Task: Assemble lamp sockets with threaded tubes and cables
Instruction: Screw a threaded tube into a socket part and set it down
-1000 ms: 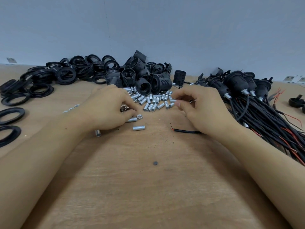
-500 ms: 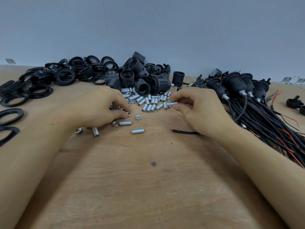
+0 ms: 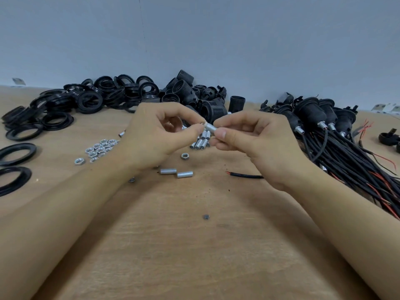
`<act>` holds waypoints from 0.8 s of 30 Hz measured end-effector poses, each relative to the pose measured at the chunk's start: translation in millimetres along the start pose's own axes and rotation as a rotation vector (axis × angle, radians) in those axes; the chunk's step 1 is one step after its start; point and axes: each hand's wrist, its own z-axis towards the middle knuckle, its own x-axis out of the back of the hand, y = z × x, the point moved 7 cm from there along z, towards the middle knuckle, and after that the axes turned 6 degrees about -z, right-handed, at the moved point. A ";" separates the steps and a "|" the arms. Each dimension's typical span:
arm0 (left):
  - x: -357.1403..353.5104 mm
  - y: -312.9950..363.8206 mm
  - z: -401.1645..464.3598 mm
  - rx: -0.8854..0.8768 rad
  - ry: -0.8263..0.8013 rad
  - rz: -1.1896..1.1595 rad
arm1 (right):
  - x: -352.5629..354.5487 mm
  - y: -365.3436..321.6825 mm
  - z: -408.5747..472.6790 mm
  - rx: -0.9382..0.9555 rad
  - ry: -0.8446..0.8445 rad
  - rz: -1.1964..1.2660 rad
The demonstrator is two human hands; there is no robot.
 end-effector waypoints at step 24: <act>-15.8 -4.5 -4.8 0.113 -0.093 -0.309 | 5.8 -10.6 -4.0 0.067 0.061 -0.029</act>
